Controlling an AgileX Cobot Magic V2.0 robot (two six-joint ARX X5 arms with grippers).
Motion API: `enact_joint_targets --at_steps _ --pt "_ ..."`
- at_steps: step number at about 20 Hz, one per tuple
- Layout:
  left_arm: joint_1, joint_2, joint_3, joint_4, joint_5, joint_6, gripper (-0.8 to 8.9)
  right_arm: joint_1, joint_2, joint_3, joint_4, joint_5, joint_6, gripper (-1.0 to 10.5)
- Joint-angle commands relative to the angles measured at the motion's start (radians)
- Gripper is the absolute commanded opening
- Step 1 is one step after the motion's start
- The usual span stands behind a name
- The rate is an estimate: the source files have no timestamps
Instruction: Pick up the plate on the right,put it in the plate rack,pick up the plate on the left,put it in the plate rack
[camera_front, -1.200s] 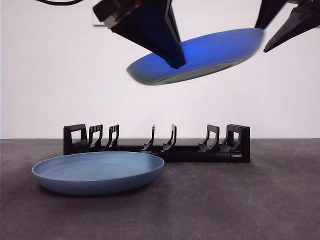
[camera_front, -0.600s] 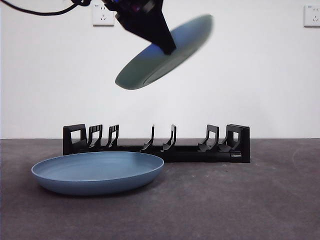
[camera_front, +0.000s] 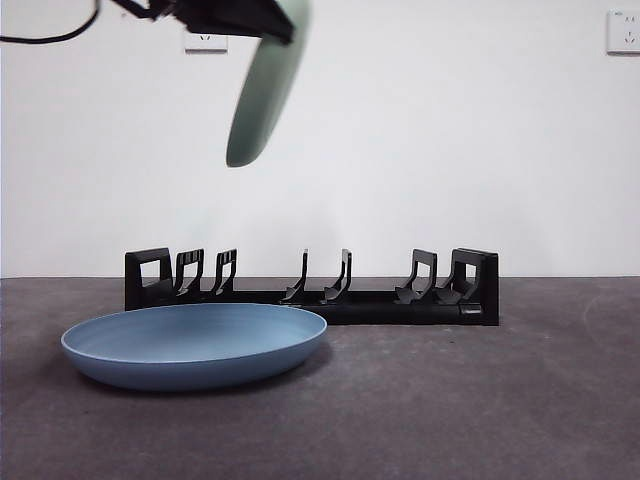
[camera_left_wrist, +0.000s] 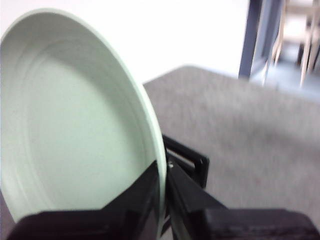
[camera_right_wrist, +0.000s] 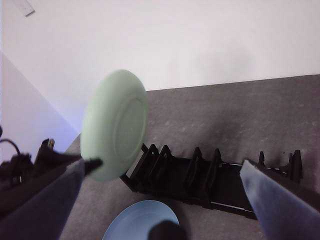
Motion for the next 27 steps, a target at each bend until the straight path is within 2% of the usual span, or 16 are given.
enact_joint_targets --at_steps 1,5,7,14,27 --pt "0.074 0.038 0.0 0.059 0.076 -0.195 -0.09 0.0 0.001 -0.001 0.006 0.002 0.008 6.1" --pt "0.153 0.103 0.0 0.145 0.183 -0.309 -0.09 0.0 0.001 -0.001 0.006 0.014 0.006 5.8" --pt "0.174 0.132 0.0 0.157 0.187 -0.332 -0.09 0.0 0.001 -0.001 0.006 0.027 0.005 5.8" --pt "0.22 0.204 0.0 0.153 0.214 -0.329 -0.09 0.0 0.001 -0.001 0.005 0.027 -0.006 5.8" --pt "0.269 0.209 0.0 0.066 0.233 -0.249 -0.09 0.0 0.02 -0.001 -0.002 0.027 -0.007 5.8"
